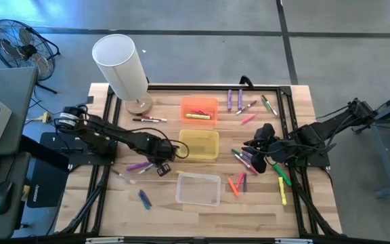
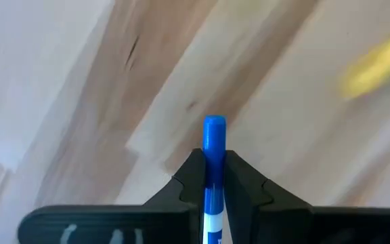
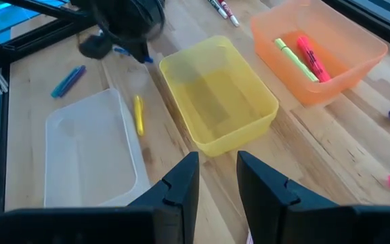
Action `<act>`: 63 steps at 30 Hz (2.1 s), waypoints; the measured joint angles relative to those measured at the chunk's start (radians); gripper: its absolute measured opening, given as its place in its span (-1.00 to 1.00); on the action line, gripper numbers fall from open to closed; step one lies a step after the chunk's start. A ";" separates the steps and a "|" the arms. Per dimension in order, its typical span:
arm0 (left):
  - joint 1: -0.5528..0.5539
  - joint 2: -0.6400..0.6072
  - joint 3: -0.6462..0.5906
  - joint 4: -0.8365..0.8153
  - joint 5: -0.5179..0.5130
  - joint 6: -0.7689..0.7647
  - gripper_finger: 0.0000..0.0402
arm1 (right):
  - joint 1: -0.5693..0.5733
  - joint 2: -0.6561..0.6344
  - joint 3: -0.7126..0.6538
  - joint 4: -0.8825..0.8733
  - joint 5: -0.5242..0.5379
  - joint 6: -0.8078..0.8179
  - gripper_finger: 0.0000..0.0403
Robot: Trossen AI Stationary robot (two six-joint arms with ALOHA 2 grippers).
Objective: Pick & Place Markers
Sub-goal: Put the blue marker pen into the yellow bin, then put the right purple pen into the white bin
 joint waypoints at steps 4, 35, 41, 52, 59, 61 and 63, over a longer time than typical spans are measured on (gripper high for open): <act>0.000 -0.045 0.079 -0.160 -0.009 0.005 -0.88 | 0.000 0.000 0.000 -0.002 0.000 -0.007 -0.55; 0.217 0.488 0.932 -0.211 0.015 0.755 -0.76 | 0.056 0.000 0.001 0.018 0.007 0.037 -0.57; 0.217 0.487 0.932 -0.195 0.016 0.766 -0.46 | 0.077 0.000 0.001 0.017 0.036 0.038 -0.57; 0.204 0.452 0.981 -0.280 -0.004 0.715 -0.53 | 0.079 0.006 0.001 -0.112 0.044 0.175 -0.57; 0.173 0.319 0.943 -0.405 0.015 0.790 -0.97 | 0.076 0.029 0.001 -0.121 -0.013 0.273 -0.69; 0.177 0.259 0.894 -0.342 0.007 0.781 -0.94 | 0.067 0.038 0.001 -0.109 -0.025 0.277 -0.80; 0.179 0.170 0.799 -0.296 -0.005 0.765 -0.97 | 0.055 0.061 0.001 -0.084 -0.047 0.276 -0.93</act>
